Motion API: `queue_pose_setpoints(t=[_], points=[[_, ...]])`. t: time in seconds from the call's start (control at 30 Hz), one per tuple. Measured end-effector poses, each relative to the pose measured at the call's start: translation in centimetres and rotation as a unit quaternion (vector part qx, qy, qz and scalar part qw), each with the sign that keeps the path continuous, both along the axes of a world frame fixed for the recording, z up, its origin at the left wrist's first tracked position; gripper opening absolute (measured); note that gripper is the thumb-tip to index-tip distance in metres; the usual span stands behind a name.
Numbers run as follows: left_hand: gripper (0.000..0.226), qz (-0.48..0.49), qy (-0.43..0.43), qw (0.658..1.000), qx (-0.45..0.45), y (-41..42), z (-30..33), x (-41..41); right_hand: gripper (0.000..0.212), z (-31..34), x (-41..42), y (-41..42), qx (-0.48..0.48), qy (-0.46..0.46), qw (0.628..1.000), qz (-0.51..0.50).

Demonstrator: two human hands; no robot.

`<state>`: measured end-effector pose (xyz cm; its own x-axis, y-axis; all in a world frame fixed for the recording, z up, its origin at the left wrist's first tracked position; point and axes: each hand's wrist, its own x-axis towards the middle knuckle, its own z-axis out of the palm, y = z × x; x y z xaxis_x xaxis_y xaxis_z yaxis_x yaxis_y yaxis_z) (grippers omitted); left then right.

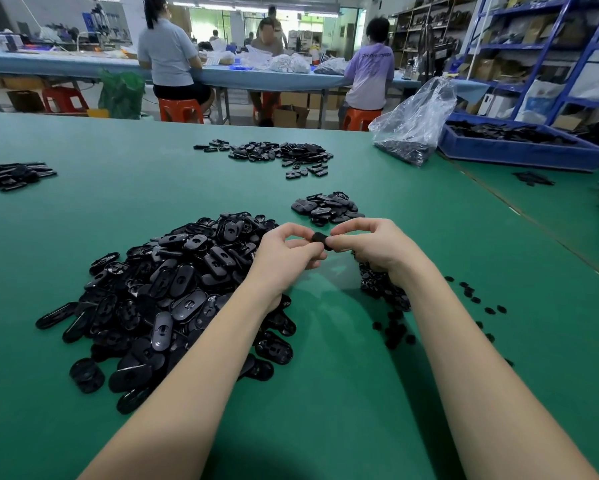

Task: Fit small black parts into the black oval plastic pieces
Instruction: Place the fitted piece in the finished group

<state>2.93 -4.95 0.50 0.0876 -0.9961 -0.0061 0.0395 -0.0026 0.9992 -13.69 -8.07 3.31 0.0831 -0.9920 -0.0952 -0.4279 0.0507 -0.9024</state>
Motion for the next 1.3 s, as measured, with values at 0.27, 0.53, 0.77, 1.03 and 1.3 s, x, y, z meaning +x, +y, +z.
queue_pose_setpoints(t=[0.27,0.53,0.77,1.03,1.3], points=[[0.021,-0.033,0.077,0.996,0.029,0.41,0.90,0.34,0.038,-0.07,-0.80,-0.11,0.041,-0.051,0.997,0.046],[0.015,-0.022,0.051,0.998,0.015,0.50,0.80,0.12,0.011,0.00,-0.63,-0.34,0.009,-0.027,0.998,0.060],[0.015,-0.010,0.031,0.999,0.025,0.30,0.19,0.08,0.009,-0.09,-0.03,-0.25,-0.029,0.025,0.998,0.054],[0.013,-0.023,0.048,0.998,0.025,0.35,0.07,0.19,0.012,-0.26,-0.08,-0.02,-0.059,0.020,0.996,0.071],[0.011,-0.020,0.003,1.000,0.011,0.41,0.04,0.08,0.012,-0.44,-0.01,-0.13,-0.081,0.038,0.993,0.078]])
